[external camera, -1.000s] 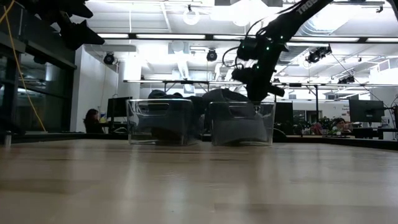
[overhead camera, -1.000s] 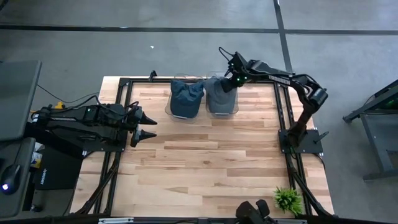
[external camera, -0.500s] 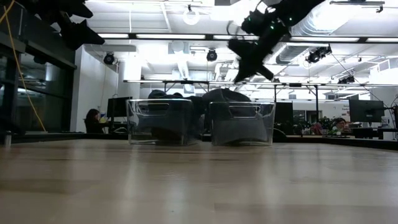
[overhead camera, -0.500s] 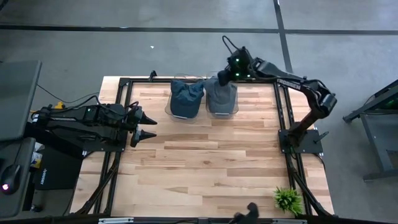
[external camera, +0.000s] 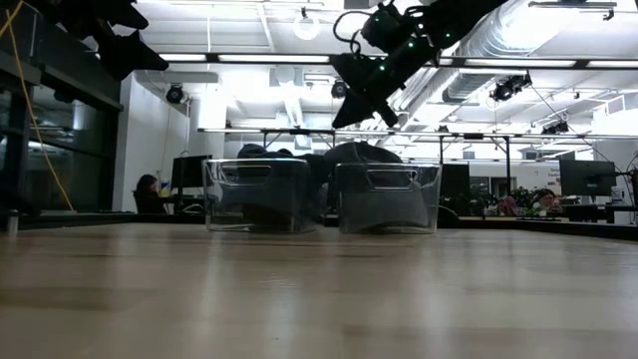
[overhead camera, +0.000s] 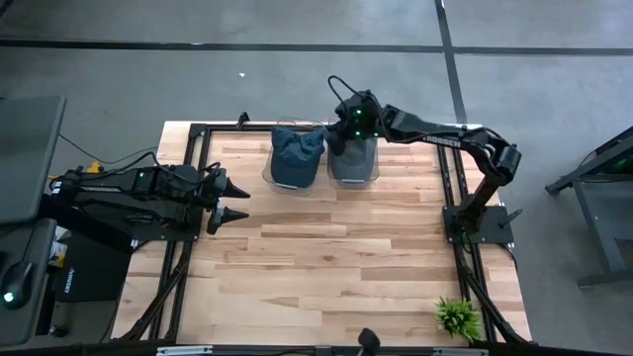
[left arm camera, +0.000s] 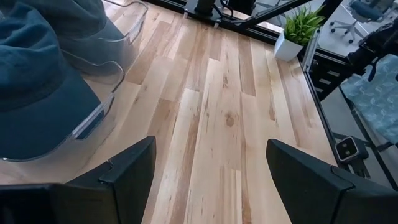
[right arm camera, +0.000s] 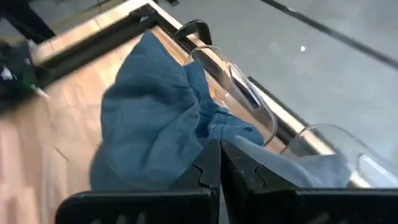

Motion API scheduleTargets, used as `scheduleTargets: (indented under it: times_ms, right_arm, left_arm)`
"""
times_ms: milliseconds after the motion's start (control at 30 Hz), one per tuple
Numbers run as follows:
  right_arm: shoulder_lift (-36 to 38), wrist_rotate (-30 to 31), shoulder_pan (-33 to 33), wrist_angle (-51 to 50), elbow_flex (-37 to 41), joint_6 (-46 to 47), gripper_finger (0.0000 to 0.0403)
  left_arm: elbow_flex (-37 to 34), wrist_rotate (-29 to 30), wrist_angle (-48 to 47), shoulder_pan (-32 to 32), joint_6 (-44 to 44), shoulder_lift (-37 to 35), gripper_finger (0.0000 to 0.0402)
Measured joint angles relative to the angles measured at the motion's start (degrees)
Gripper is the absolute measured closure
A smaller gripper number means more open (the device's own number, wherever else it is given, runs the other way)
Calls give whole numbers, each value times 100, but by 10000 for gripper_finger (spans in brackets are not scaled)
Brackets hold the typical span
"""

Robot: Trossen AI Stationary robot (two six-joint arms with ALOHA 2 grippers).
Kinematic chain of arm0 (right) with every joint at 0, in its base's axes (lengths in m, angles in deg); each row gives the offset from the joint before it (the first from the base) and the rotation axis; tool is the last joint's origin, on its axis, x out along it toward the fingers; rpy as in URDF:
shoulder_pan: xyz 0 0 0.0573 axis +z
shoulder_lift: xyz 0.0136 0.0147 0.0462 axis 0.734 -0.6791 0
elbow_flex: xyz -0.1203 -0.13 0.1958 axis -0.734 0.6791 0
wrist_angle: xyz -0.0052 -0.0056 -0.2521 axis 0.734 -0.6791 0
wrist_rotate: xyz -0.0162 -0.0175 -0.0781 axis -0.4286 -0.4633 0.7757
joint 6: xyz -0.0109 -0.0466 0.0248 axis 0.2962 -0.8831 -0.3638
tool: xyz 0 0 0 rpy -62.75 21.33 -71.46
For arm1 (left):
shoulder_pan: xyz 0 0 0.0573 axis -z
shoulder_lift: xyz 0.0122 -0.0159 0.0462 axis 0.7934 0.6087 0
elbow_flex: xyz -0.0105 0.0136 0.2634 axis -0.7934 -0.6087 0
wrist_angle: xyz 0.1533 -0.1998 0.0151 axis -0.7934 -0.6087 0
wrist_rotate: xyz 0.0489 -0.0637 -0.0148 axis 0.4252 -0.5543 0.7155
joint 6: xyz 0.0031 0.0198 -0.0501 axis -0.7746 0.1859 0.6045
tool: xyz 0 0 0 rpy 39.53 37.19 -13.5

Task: Pick & Place hat
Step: Put the gray cap into the right transparent bin, then return to Home Position

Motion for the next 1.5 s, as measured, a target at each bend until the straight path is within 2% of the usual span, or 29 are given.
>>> scheduleTargets:
  times_ms: [133,300,367,467,567,833,1167,1333,1500]
  right_arm:
    - [-60,-12,114,-111,-99,-748,403]
    - [-549,6,235,-748,-824,-1519,403]
    - [-823,222,220,-1051,-1159,-1603,403]
    - [-1172,925,147,-1747,-1577,-1546,403]
    - [-1347,979,38,-2172,-1808,-1453,403]
    - [-1403,828,-305,-2462,-1398,-916,403]
    - [-1396,473,-603,-1949,-643,-292,403]
    - [-1396,250,-639,-1563,-904,-333,403]
    - [-1396,244,-635,-1839,-1501,-603,403]
  left_arm:
    - [0,-35,-2,0,0,0,115]
    - [0,-35,-5,0,0,0,115]
    - [0,-37,-7,1,0,0,115]
    - [0,-39,-7,0,20,0,115]
    - [0,-52,-17,1,74,0,115]
    - [0,-51,-214,0,133,0,115]
    - [0,-50,-312,1,174,0,115]
    - [0,-50,-313,0,356,0,115]
    - [0,-50,-309,0,496,0,115]
